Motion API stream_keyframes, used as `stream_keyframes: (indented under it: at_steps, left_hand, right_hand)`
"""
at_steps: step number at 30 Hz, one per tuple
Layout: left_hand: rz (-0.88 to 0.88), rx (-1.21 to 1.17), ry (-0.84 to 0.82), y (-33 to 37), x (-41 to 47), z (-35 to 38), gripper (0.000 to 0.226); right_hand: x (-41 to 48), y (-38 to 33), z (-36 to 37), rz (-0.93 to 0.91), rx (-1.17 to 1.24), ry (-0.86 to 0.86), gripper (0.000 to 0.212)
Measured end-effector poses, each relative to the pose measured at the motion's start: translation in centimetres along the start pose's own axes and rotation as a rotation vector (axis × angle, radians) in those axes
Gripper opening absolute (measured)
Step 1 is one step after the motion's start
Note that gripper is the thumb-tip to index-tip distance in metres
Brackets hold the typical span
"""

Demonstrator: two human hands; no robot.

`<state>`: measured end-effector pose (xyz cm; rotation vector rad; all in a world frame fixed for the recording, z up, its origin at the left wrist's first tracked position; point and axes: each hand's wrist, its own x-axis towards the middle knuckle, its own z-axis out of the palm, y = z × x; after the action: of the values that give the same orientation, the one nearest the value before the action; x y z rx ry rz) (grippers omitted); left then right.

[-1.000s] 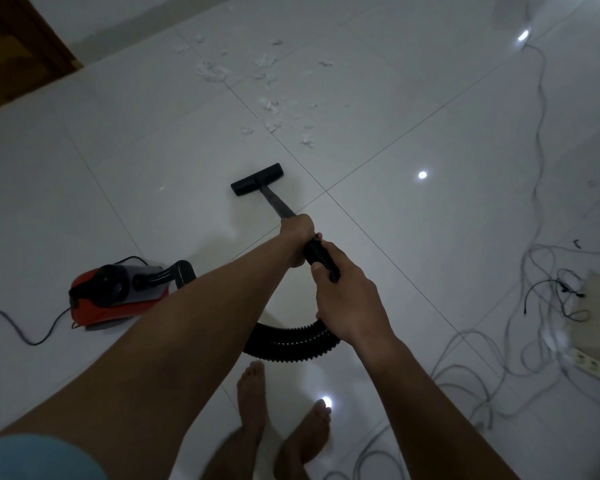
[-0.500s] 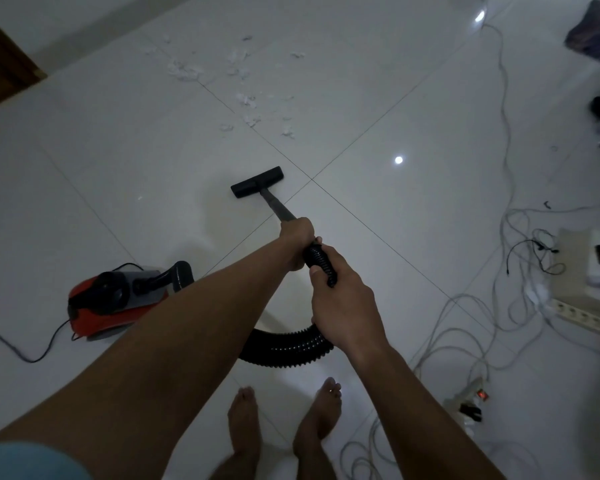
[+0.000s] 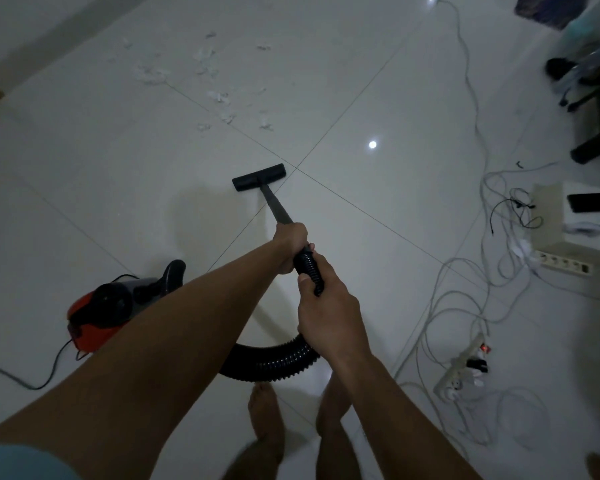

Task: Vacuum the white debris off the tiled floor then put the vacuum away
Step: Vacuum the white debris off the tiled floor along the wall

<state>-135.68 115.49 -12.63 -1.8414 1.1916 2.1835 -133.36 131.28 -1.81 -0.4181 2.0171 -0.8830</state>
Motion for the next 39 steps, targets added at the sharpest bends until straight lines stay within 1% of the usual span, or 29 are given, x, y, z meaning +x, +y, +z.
stream_keyframes:
  at_steps: [5, 10, 17, 24, 29, 39]
  left_hand:
    - [0.007, -0.013, -0.026, 0.0, 1.3, -0.7, 0.045]
    - [0.009, -0.081, -0.024, 1.3, 2.7, 0.4, 0.054]
    - [0.027, -0.126, -0.007, 4.3, 5.1, 2.5, 0.053]
    - [0.018, -0.250, 0.053, 9.1, 7.5, 4.9, 0.046]
    - [0.023, -0.316, 0.111, 12.5, 9.8, 5.9, 0.052]
    - [0.015, -0.361, 0.204, 17.1, 14.6, 4.2, 0.051]
  right_hand:
    - [0.6, 0.0, 1.2, 0.013, 0.014, 0.027, 0.049]
    - [2.9, 0.1, 0.3, 0.008, -0.029, 0.064, 0.047]
    - [7.2, -0.8, -2.9, -0.028, -0.094, 0.022, 0.048]
    - [13.0, -3.2, -7.3, -0.079, -0.167, -0.062, 0.048]
    - [17.5, -5.2, -9.6, -0.107, -0.218, -0.122, 0.048]
    - [24.3, -8.1, -9.0, -0.154, -0.258, -0.204, 0.048]
